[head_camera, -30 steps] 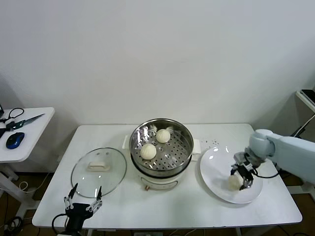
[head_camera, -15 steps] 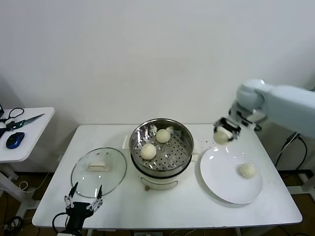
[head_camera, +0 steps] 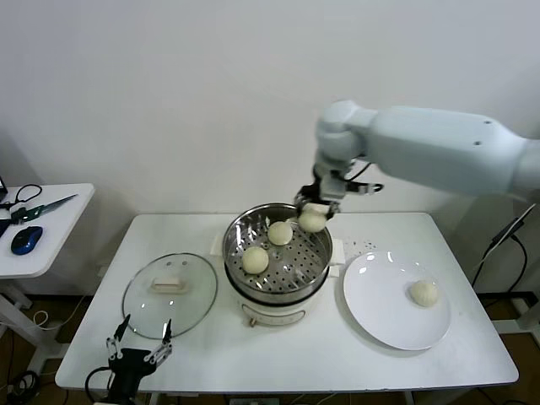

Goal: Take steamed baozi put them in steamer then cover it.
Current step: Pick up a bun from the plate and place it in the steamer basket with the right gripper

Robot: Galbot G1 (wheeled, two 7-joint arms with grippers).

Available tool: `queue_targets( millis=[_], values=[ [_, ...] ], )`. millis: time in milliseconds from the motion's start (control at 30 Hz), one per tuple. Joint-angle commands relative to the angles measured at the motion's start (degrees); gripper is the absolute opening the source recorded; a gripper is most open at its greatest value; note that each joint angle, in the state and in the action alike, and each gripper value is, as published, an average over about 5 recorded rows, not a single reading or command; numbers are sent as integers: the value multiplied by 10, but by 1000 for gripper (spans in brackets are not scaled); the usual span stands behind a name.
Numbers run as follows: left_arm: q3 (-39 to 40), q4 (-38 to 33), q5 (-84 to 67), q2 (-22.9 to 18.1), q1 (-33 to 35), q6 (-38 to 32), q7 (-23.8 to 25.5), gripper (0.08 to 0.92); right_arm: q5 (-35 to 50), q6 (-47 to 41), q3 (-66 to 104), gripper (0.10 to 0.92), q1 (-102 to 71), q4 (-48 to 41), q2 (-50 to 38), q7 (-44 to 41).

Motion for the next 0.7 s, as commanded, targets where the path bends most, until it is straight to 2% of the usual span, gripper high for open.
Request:
queue_targets(
  millis=[33, 333, 700],
  values=[
    [-1, 2, -2, 3, 1, -1, 0, 823, 1, 14, 0, 679, -43, 8, 80, -1],
    [-1, 9, -7, 4, 1, -3, 0, 823, 36, -5, -27, 679, -66, 26, 76, -7],
    [1, 15, -8, 3, -3, -3, 0, 823, 38, -14, -40, 690, -79, 13, 70, -10]
  ],
)
